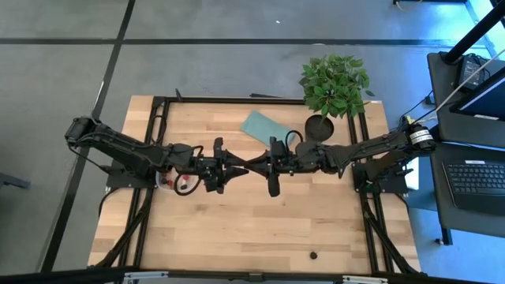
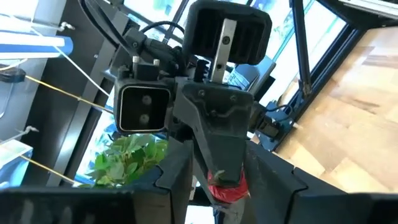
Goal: Pick and placing Produce into tupperware
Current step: Put the red cherry into the transparent bin
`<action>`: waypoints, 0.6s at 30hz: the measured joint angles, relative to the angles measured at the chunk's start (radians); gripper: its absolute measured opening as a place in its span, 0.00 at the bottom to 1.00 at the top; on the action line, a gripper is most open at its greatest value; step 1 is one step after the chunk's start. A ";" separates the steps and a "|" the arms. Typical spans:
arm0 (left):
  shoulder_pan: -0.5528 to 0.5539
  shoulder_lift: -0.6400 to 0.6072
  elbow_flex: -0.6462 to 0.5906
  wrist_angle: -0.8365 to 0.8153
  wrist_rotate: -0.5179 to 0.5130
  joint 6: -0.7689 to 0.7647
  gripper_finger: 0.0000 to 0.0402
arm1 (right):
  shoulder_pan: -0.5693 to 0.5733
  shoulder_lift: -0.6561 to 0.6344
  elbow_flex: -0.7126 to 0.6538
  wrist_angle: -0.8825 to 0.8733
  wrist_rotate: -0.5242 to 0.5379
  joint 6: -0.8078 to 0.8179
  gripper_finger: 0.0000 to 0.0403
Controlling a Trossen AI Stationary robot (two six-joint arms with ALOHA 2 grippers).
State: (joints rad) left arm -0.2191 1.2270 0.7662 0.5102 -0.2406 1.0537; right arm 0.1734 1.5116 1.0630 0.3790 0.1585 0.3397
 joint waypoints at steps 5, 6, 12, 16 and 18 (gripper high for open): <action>0.018 0.000 0.000 -0.005 0.000 -0.006 0.29 | -0.001 0.000 0.000 0.009 0.004 0.000 0.08; 0.021 0.000 0.000 -0.006 0.001 -0.019 0.28 | -0.001 0.000 0.000 0.009 0.005 0.000 0.08; 0.022 0.000 0.000 -0.006 0.002 -0.034 0.28 | -0.001 0.000 0.000 0.012 0.005 0.000 0.07; 0.023 0.000 0.000 -0.006 -0.001 -0.025 0.31 | -0.001 0.000 0.000 0.012 0.004 0.000 0.07; 0.023 0.000 0.000 -0.006 -0.003 -0.023 0.33 | -0.001 0.000 0.000 0.012 0.003 0.000 0.07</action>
State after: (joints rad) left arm -0.1963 1.2270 0.7662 0.5041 -0.2434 1.0308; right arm 0.1726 1.5120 1.0630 0.3908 0.1615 0.3393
